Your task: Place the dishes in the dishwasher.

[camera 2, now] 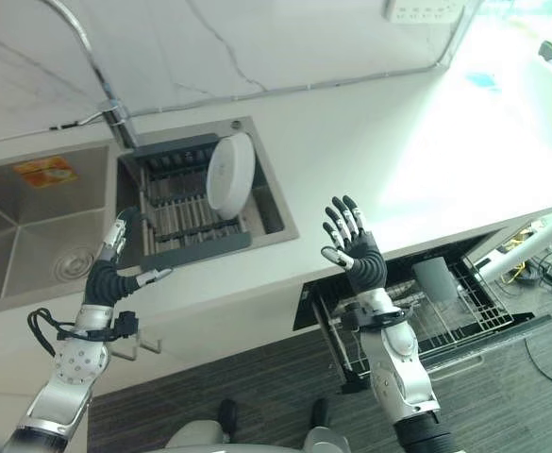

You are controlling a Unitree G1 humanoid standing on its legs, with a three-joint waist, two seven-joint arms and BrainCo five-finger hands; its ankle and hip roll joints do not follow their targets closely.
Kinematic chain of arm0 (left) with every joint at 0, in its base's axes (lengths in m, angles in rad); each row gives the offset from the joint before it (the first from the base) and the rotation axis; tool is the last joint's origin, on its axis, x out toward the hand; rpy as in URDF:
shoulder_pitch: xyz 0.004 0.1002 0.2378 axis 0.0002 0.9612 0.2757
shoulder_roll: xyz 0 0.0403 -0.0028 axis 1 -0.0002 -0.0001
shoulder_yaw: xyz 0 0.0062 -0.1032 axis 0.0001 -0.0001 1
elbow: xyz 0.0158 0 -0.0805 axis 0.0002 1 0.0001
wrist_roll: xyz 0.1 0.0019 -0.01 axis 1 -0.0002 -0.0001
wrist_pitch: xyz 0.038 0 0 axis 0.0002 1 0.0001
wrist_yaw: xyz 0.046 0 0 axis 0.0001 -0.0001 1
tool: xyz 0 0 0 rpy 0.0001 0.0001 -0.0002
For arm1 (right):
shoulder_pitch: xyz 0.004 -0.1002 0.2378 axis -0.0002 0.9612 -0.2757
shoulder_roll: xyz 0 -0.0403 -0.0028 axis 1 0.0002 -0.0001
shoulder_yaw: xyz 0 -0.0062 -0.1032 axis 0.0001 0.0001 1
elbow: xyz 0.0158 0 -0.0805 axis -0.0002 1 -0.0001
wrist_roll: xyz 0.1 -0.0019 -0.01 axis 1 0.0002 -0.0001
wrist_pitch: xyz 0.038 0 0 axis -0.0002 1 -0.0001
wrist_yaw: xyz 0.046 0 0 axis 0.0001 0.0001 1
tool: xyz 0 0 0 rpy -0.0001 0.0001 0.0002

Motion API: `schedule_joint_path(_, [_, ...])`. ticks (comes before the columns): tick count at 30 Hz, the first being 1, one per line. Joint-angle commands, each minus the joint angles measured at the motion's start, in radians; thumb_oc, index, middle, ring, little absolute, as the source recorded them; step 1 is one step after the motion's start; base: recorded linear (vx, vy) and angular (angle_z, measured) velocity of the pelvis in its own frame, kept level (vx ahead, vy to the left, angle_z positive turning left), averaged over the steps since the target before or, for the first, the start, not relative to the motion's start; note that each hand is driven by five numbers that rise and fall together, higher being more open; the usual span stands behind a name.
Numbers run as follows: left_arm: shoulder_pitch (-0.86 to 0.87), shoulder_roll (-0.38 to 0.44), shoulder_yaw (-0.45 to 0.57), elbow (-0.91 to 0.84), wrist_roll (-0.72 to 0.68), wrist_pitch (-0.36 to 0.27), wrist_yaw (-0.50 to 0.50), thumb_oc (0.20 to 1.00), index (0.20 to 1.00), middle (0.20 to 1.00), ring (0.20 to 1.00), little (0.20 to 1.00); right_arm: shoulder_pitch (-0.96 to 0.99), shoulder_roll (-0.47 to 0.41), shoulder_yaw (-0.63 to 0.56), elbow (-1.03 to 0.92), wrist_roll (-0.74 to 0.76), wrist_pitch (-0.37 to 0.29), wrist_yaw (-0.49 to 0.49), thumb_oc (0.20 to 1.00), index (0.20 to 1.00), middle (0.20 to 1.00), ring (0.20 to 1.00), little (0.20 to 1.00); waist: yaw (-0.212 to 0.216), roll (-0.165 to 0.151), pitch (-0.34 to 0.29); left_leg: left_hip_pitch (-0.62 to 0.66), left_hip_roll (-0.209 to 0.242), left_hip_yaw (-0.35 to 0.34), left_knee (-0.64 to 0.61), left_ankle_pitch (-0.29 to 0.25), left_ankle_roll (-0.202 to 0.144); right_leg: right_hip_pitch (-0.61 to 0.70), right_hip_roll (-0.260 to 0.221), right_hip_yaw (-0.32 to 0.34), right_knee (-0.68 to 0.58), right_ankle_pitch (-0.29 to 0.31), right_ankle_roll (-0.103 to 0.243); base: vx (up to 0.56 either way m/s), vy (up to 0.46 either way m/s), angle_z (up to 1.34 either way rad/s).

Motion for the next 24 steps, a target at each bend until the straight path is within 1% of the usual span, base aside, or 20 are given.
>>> schedule_joint_path(1, [-0.053,0.064,0.005,-0.025,0.031,-0.040,0.032,1.000,1.000,1.000,1.000,1.000,-0.031,0.004,-0.012,-0.077,0.047,-0.040,0.004,1.000,1.000,1.000,1.000,1.000,-0.012,-0.020,-0.044,-0.048,0.011,0.033,0.016,-0.016,0.007,-0.001,-0.041,-0.010,0.082,-0.101,0.031,0.01,-0.120,0.03])
schedule_joint_path(2, [-0.057,0.065,0.000,-0.023,0.034,-0.040,0.043,1.000,1.000,1.000,1.000,1.000,-0.034,0.002,-0.008,-0.075,0.047,-0.040,0.004,1.000,1.000,1.000,1.000,1.000,-0.015,-0.022,-0.041,-0.049,0.011,0.039,0.042,-0.025,0.005,-0.003,-0.039,-0.011,0.084,-0.101,0.026,-0.01,-0.114,0.03])
schedule_joint_path(3, [-0.062,0.067,-0.006,-0.024,0.034,-0.043,0.056,1.000,1.000,1.000,1.000,1.000,-0.041,-0.001,0.001,-0.068,0.036,-0.045,0.002,1.000,1.000,1.000,1.000,1.000,-0.018,-0.029,-0.033,-0.069,0.005,0.041,0.129,-0.052,0.004,-0.005,-0.041,-0.003,0.083,-0.097,0.017,0.01,-0.135,0.13])
schedule_joint_path(4, [-0.060,0.068,-0.010,-0.024,0.034,-0.048,0.059,1.000,1.000,1.000,1.000,1.000,-0.050,-0.007,0.012,-0.060,0.023,-0.053,-0.006,1.000,1.000,1.000,1.000,1.000,-0.009,-0.037,-0.016,-0.117,-0.008,0.004,0.251,-0.062,0.000,0.002,-0.038,0.023,0.072,-0.087,0.006,0.05,-0.101,0.02])
schedule_joint_path(5, [-0.053,0.066,-0.007,-0.025,0.022,-0.047,0.054,1.000,1.000,1.000,1.000,1.000,-0.056,-0.014,0.018,-0.055,0.017,-0.053,-0.007,1.000,1.000,1.000,1.000,1.000,-0.001,-0.033,-0.005,-0.150,-0.014,-0.041,0.291,-0.048,-0.003,0.006,-0.025,0.051,0.063,-0.079,0.000,0.10,0.011,-0.16])
schedule_joint_path(6, [-0.045,0.064,-0.002,-0.022,0.005,-0.055,0.039,1.000,1.000,1.000,1.000,1.000,-0.066,-0.019,0.027,-0.055,0.018,-0.048,-0.011,1.000,1.000,1.000,1.000,1.000,0.006,-0.022,-0.001,-0.149,-0.012,-0.069,0.218,-0.041,-0.002,0.002,-0.017,0.070,0.063,-0.075,0.006,0.16,0.130,-0.56])
schedule_joint_path(7, [-0.041,0.065,0.000,-0.023,0.001,-0.058,0.026,1.000,1.000,1.000,1.000,1.000,-0.072,-0.014,0.036,-0.055,0.008,-0.049,-0.019,1.000,1.000,1.000,1.000,1.000,0.013,-0.014,0.006,-0.145,-0.010,-0.087,0.168,-0.017,-0.006,0.007,-0.014,0.083,0.069,-0.079,0.008,0.23,0.335,-0.67])
schedule_joint_path(8, [-0.057,0.057,-0.028,-0.014,0.031,-0.053,0.016,1.000,1.000,1.000,1.000,1.000,-0.067,-0.009,0.043,-0.065,0.001,-0.046,-0.030,1.000,1.000,1.000,1.000,1.000,0.003,0.001,0.000,-0.103,0.008,-0.073,0.055,0.014,-0.004,0.017,-0.026,0.077,0.067,-0.088,0.021,0.20,0.355,-0.75])
schedule_joint_path(9, [-0.074,0.060,-0.040,-0.018,0.030,-0.041,0.024,1.000,1.000,1.000,1.000,1.000,-0.063,-0.007,0.041,-0.072,0.010,-0.041,-0.022,1.000,1.000,1.000,1.000,1.000,-0.006,0.007,-0.006,-0.088,0.012,-0.065,0.018,0.024,-0.004,0.014,-0.034,0.070,0.067,-0.089,0.028,0.13,0.326,-0.62])
schedule_joint_path(11, [-0.088,0.068,-0.039,-0.026,0.026,-0.028,0.020,1.000,1.000,1.000,1.000,1.000,-0.053,-0.003,0.038,-0.083,0.016,-0.039,-0.008,1.000,1.000,1.000,1.000,1.000,-0.012,0.009,-0.014,-0.080,0.009,-0.067,0.000,0.018,-0.003,0.013,-0.050,0.060,0.061,-0.086,0.042,0.04,0.133,-0.41])
schedule_joint_path(13, [-0.082,0.075,-0.031,-0.027,0.017,-0.019,0.009,1.000,1.000,1.000,1.000,1.000,-0.040,-0.001,0.033,-0.103,0.006,-0.020,0.006,1.000,1.000,1.000,1.000,1.000,-0.012,0.008,-0.019,-0.071,-0.007,-0.073,0.000,0.001,0.003,0.016,-0.063,0.051,0.055,-0.081,0.052,0.06,0.076,-0.28])
schedule_joint_path(14, [-0.069,0.079,-0.023,-0.028,0.011,-0.020,-0.003,1.000,1.000,1.000,1.000,1.000,-0.034,-0.002,0.033,-0.111,0.009,-0.009,0.006,1.000,1.000,1.000,1.000,1.000,-0.008,0.006,-0.024,-0.064,-0.017,-0.078,0.000,-0.009,0.009,0.019,-0.069,0.048,0.051,-0.079,0.057,0.06,0.047,-0.18])
schedule_joint_path(16, [-0.034,0.078,-0.012,-0.044,0.015,-0.022,-0.018,1.000,1.000,1.000,1.000,1.000,-0.025,0.005,0.037,-0.111,0.014,-0.013,-0.003,1.000,1.000,1.000,1.000,1.000,0.000,0.001,-0.036,-0.056,-0.027,-0.075,0.000,-0.024,0.018,0.025,-0.078,0.041,0.041,-0.075,0.062,0.05,0.032,0.08])
schedule_joint_path(21, [-0.032,0.078,-0.015,-0.044,0.016,-0.025,-0.032,1.000,1.000,1.000,1.000,1.000,-0.032,0.006,0.050,-0.101,0.010,-0.016,-0.019,1.000,1.000,1.000,1.000,1.000,0.003,-0.002,-0.045,-0.052,-0.031,-0.081,0.000,-0.032,0.026,0.030,-0.071,0.057,0.041,-0.084,0.058,0.00,0.003,0.15])
schedule_joint_path(24, [-0.039,0.081,-0.028,-0.046,0.019,-0.029,-0.050,1.000,1.000,1.000,1.000,1.000,-0.041,0.006,0.054,-0.090,0.007,-0.039,-0.030,1.000,1.000,1.000,1.000,1.000,0.010,-0.005,-0.049,-0.054,-0.028,-0.079,0.000,-0.032,0.026,0.035,-0.070,0.050,0.043,-0.088,0.056,-0.03,-0.012,0.12])
